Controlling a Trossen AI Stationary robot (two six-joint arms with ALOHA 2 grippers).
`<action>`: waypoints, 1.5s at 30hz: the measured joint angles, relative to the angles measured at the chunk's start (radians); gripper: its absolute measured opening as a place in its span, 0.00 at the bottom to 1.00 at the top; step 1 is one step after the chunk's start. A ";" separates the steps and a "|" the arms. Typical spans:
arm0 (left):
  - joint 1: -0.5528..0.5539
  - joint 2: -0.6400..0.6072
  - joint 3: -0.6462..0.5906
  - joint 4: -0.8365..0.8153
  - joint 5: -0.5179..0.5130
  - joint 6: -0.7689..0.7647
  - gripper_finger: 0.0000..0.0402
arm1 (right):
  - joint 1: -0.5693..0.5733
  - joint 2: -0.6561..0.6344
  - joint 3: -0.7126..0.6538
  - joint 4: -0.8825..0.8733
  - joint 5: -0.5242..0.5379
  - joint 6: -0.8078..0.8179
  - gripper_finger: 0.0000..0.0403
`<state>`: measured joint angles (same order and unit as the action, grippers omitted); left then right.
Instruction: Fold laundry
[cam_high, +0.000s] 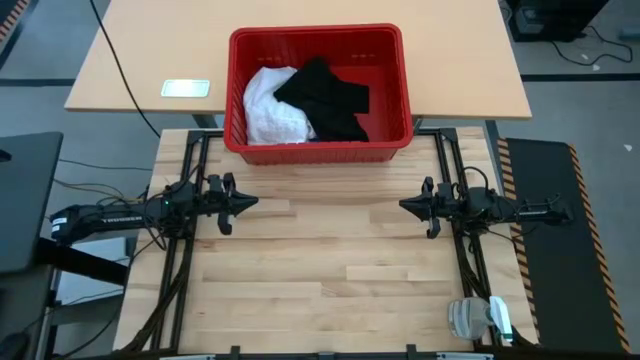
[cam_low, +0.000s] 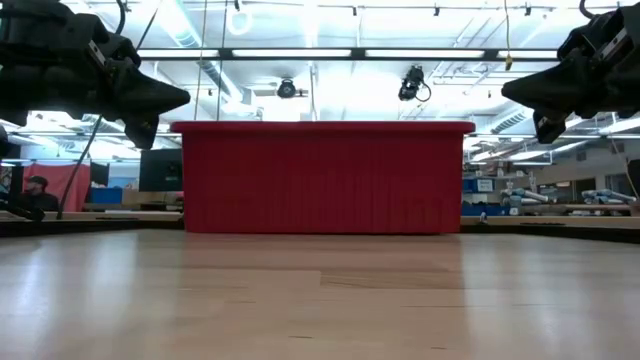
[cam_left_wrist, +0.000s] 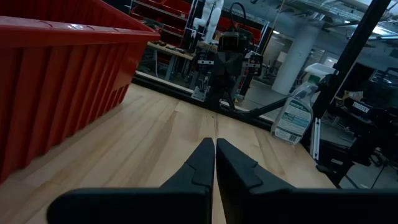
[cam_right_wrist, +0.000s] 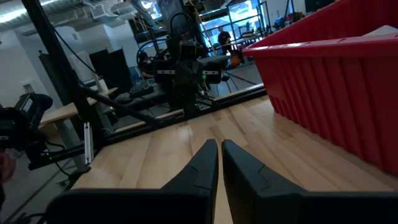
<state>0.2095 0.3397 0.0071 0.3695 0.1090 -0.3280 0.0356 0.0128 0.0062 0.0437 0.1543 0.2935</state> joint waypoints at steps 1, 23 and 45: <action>0.000 0.000 0.000 0.000 0.000 0.000 0.05 | 0.000 0.000 0.000 0.000 0.000 0.000 0.08; 0.034 0.148 0.154 0.160 -0.597 -0.164 0.05 | -0.026 0.005 0.000 0.272 0.275 -0.207 0.08; 0.567 1.122 1.248 -0.667 -0.028 -0.117 0.15 | -0.111 0.016 0.000 0.304 0.864 0.179 0.08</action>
<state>0.7763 1.4616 1.2547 -0.2971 0.0811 -0.4445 -0.0753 0.0287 0.0062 0.3477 1.0184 0.4726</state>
